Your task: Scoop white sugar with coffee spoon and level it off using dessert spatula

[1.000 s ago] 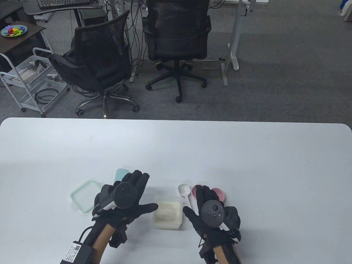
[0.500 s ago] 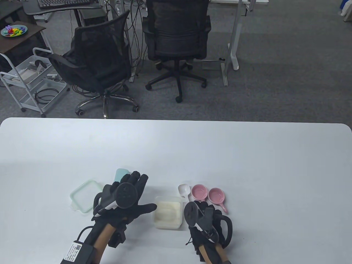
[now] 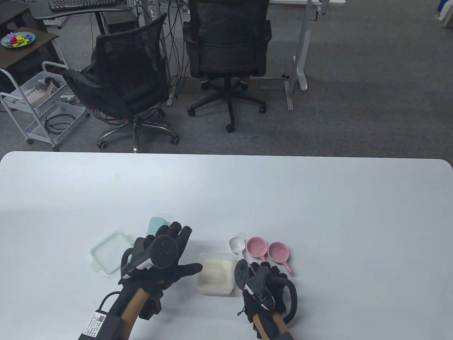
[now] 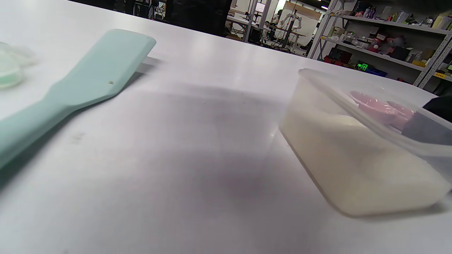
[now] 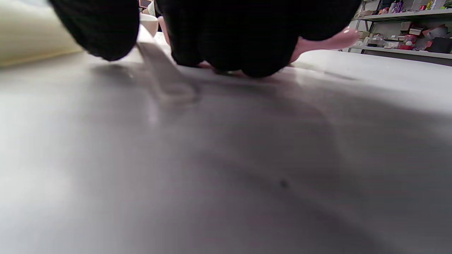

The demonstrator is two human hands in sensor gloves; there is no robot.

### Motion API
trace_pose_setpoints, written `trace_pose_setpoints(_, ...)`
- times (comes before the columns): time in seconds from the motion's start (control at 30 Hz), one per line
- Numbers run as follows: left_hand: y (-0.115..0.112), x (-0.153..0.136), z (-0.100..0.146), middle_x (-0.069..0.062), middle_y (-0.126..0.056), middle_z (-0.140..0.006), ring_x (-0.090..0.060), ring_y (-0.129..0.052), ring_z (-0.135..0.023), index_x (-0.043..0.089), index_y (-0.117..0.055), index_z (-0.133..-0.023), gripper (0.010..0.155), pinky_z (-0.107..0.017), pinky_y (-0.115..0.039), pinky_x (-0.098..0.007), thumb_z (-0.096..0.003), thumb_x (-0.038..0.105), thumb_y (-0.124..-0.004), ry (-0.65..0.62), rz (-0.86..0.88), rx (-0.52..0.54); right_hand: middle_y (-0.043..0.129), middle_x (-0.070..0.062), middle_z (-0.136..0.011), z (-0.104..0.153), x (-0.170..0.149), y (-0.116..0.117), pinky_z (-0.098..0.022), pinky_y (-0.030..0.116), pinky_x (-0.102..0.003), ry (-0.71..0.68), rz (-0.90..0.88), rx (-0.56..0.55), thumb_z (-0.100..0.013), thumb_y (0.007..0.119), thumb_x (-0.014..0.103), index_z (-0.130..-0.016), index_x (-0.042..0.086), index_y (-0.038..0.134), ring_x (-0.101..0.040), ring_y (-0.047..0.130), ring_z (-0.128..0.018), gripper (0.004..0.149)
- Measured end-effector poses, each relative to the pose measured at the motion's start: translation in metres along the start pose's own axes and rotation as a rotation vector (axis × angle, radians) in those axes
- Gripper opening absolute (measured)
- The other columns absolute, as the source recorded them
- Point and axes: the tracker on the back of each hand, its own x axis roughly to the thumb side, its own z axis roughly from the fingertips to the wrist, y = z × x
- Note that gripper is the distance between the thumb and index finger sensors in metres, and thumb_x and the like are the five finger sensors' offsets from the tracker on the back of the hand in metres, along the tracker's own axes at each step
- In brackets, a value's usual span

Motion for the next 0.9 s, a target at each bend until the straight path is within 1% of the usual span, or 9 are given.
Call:
trace_pose_setpoints(0.2,0.000,0.000,0.000,-0.009,-0.014,-0.132,-0.049,-0.024,-0.123,0.036,-0.018,-0.123,0.104,-0.081,-0.029,-0.073,-0.0443,0.084,-0.065,0.006,0.001,-0.005,0.086,-0.012,-0.091,-0.001,-0.002,0.001,-0.068,0.063,-0.063,0.014,-0.049,0.008,-0.057,0.085,0.044,-0.095,0.012,0.078,-0.036,0.088,-0.074,0.050)
trace_pose_setpoints(0.23,0.000,0.000,0.000,-0.009,-0.014,-0.132,-0.048,-0.024,-0.124,0.034,-0.018,-0.124,0.104,-0.082,-0.030,-0.072,-0.0455,0.083,-0.066,0.006,0.000,-0.006,0.086,-0.012,-0.090,-0.001,-0.002,0.001,-0.068,0.063,-0.063,0.014,-0.050,0.009,-0.057,0.085,0.044,-0.095,0.012,0.078,-0.036,0.088,-0.073,0.050)
trace_pose_setpoints(0.3,0.000,0.000,0.000,-0.009,-0.014,-0.132,-0.049,-0.024,-0.123,0.036,-0.018,-0.123,0.104,-0.080,-0.029,-0.074,-0.0442,0.084,-0.065,0.008,-0.004,-0.010,0.087,-0.013,-0.089,-0.001,-0.002,0.001,-0.068,0.063,-0.063,0.015,-0.055,0.011,-0.057,0.086,0.043,-0.094,0.011,0.078,-0.036,0.089,-0.072,0.050)
trace_pose_setpoints(0.47,-0.001,0.000,-0.001,-0.009,-0.014,-0.132,-0.049,-0.024,-0.124,0.036,-0.018,-0.123,0.104,-0.081,-0.029,-0.073,-0.0445,0.084,-0.066,0.011,-0.006,-0.015,0.090,-0.013,-0.087,-0.002,-0.003,0.001,-0.068,0.064,-0.063,0.011,-0.065,0.012,-0.056,0.087,0.043,-0.093,0.010,0.080,-0.035,0.091,-0.069,0.050)
trace_pose_setpoints(0.6,-0.001,-0.001,-0.001,-0.010,-0.014,-0.132,-0.049,-0.024,-0.123,0.036,-0.018,-0.123,0.104,-0.080,-0.029,-0.074,-0.0445,0.084,-0.065,0.015,-0.006,-0.018,0.092,-0.013,-0.085,-0.003,-0.006,-0.001,-0.066,0.066,-0.062,0.011,-0.113,0.018,-0.055,0.088,0.043,-0.092,0.010,0.082,-0.034,0.094,-0.066,0.050)
trace_pose_setpoints(0.7,0.000,-0.001,-0.001,-0.009,-0.014,-0.132,-0.048,-0.024,-0.124,0.035,-0.018,-0.124,0.104,-0.082,-0.030,-0.073,-0.0453,0.083,-0.066,0.017,-0.005,-0.015,0.094,-0.012,-0.083,-0.003,-0.009,-0.006,-0.065,0.069,-0.062,0.013,-0.131,-0.002,-0.054,0.090,0.043,-0.091,0.010,0.083,-0.031,0.097,-0.063,0.050)
trace_pose_setpoints(0.77,0.000,-0.002,-0.001,-0.009,-0.014,-0.132,-0.049,-0.024,-0.124,0.035,-0.017,-0.123,0.104,-0.081,-0.029,-0.073,-0.0448,0.084,-0.065,0.018,-0.002,-0.017,0.097,-0.010,-0.080,-0.001,-0.012,-0.011,-0.064,0.071,-0.061,0.017,-0.165,-0.026,-0.056,0.089,0.040,-0.089,0.012,0.085,-0.029,0.099,-0.059,0.044)
trace_pose_setpoints(0.9,0.000,-0.003,0.000,-0.009,-0.014,-0.132,-0.048,-0.024,-0.124,0.034,-0.018,-0.124,0.104,-0.082,-0.030,-0.072,-0.0458,0.083,-0.066,0.023,-0.002,-0.018,0.101,-0.012,-0.072,0.001,-0.022,-0.026,-0.058,0.079,-0.055,0.006,-0.229,-0.065,-0.054,0.088,0.037,-0.088,0.011,0.089,-0.022,0.104,-0.048,0.042)
